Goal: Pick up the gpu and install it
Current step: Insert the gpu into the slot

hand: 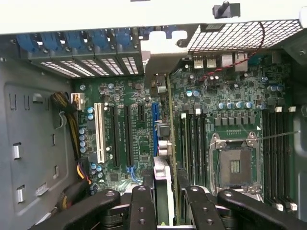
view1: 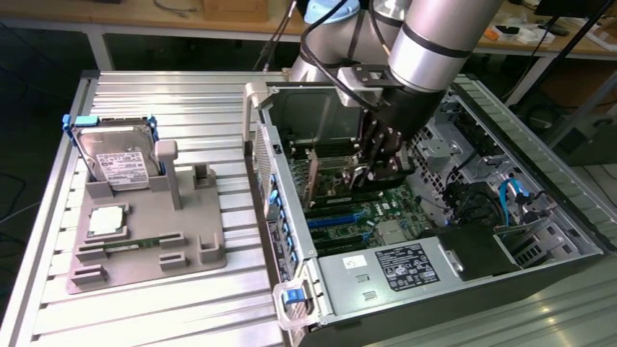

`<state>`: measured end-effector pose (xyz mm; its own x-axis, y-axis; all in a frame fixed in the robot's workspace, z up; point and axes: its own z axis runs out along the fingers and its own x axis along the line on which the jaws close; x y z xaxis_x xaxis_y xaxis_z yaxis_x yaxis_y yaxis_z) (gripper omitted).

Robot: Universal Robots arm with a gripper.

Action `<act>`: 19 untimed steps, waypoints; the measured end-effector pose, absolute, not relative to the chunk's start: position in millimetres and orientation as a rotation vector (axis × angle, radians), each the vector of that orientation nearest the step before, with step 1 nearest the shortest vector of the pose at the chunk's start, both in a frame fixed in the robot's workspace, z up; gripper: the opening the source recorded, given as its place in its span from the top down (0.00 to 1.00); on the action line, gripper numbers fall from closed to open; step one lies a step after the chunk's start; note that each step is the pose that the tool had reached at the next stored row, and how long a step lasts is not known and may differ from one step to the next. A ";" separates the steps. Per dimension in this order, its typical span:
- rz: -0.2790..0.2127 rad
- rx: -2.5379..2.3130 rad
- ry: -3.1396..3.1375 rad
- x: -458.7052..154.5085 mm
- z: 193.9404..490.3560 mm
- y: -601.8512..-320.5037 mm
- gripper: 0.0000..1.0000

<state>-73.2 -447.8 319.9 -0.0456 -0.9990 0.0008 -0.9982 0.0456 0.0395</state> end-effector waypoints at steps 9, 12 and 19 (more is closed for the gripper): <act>-0.044 2.151 -2.251 -78.0 301.9 -448.1 0.70; -0.044 2.151 -2.251 -78.1 296.1 -448.5 0.70; -0.044 2.151 -2.251 -83.0 285.6 -448.9 0.70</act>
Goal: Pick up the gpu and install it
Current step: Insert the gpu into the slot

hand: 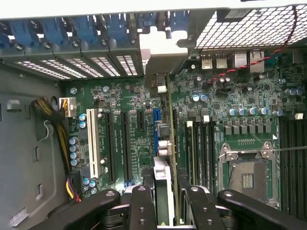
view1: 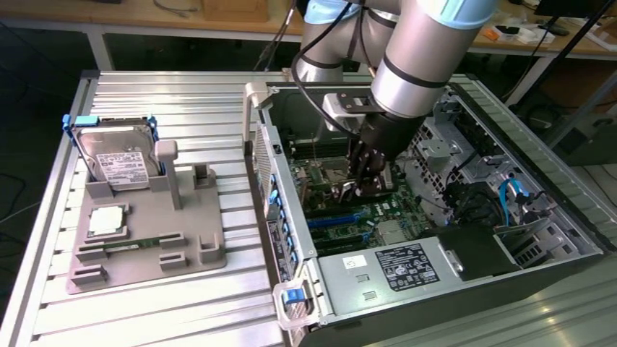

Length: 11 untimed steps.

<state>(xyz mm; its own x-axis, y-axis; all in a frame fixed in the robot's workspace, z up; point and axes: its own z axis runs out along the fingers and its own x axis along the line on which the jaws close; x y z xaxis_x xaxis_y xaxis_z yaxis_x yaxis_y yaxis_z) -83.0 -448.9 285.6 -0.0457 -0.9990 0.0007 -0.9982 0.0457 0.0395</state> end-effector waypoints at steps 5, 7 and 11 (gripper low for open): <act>-0.044 2.151 -2.251 -86.9 278.7 -449.4 0.70; -0.044 2.151 -2.251 -90.2 277.7 -450.0 0.70; -0.044 2.151 -2.251 -93.9 276.6 -454.6 0.70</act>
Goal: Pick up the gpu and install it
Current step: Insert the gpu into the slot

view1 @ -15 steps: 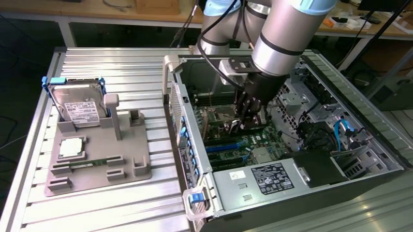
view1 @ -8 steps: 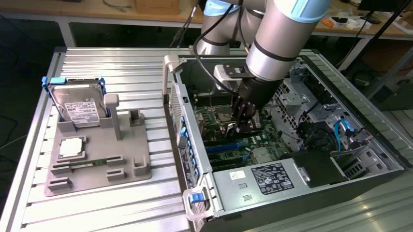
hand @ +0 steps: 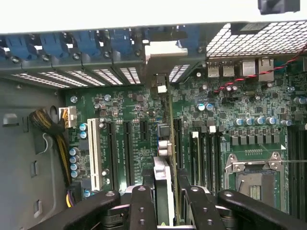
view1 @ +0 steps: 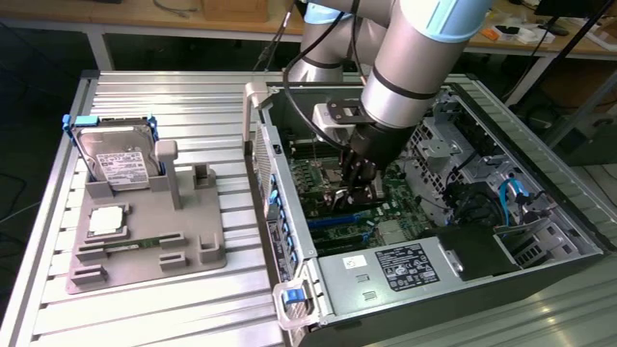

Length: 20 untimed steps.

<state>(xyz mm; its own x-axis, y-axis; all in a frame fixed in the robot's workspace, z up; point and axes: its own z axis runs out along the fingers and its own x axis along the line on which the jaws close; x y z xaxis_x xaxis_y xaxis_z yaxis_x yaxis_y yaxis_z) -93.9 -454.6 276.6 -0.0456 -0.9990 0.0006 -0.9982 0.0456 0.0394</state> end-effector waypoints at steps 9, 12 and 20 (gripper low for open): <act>-0.044 2.151 -2.252 -99.9 273.9 -455.4 0.70; -0.044 2.151 -2.252 -100.3 269.6 -455.4 0.70; -0.044 2.151 -2.252 -100.4 268.5 -455.4 0.70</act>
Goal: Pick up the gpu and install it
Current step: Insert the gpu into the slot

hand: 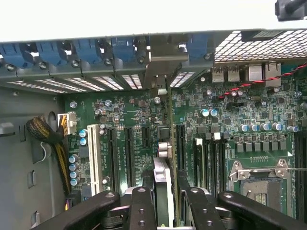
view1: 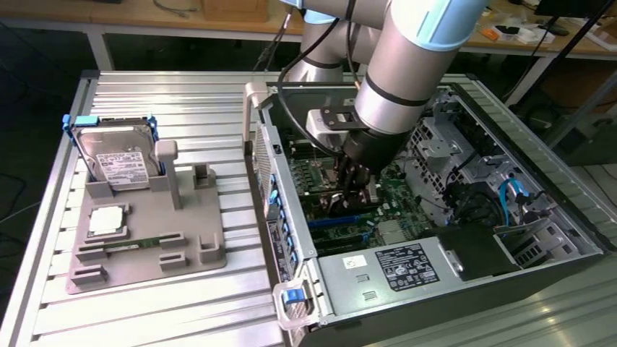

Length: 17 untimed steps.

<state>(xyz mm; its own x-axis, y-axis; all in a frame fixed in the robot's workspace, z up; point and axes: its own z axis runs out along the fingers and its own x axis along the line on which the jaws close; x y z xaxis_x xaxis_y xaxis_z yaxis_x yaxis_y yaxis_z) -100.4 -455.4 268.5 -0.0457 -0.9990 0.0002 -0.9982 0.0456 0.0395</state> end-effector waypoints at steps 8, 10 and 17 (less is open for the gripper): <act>-0.047 2.153 -2.253 -105.8 264.6 -455.4 0.70; -0.051 2.154 -2.254 -106.6 263.4 -455.4 0.70; -0.054 2.155 -2.255 -106.8 259.1 -455.5 0.70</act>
